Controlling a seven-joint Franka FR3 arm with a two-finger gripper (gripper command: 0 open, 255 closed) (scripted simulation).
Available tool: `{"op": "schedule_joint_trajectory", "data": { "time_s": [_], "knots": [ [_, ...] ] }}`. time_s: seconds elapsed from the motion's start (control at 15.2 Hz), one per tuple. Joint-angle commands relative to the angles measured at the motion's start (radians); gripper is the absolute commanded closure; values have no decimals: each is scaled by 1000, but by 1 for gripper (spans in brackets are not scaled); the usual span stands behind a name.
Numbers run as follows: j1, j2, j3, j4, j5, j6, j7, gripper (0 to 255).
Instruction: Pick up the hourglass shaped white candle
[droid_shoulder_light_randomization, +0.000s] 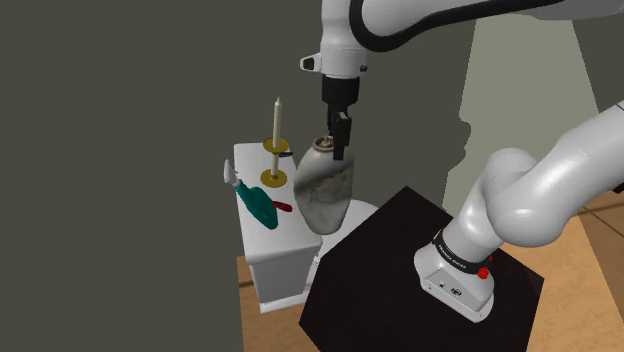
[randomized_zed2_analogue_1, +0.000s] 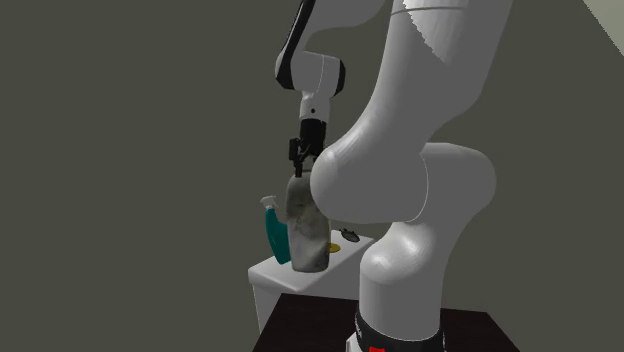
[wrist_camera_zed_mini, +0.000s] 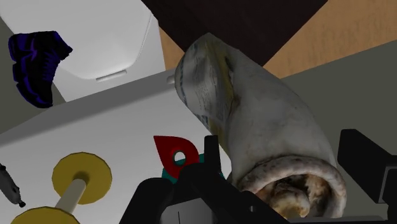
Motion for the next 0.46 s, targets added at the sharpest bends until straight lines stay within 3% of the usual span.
{"op": "schedule_joint_trajectory", "data": {
  "time_s": [0.0, 0.4],
  "knots": [
    [-1, -4, -2, 24, -2, -27, 2, 255],
    [-2, -13, -4, 72, -4, -84, 8, 255]
  ]
}}
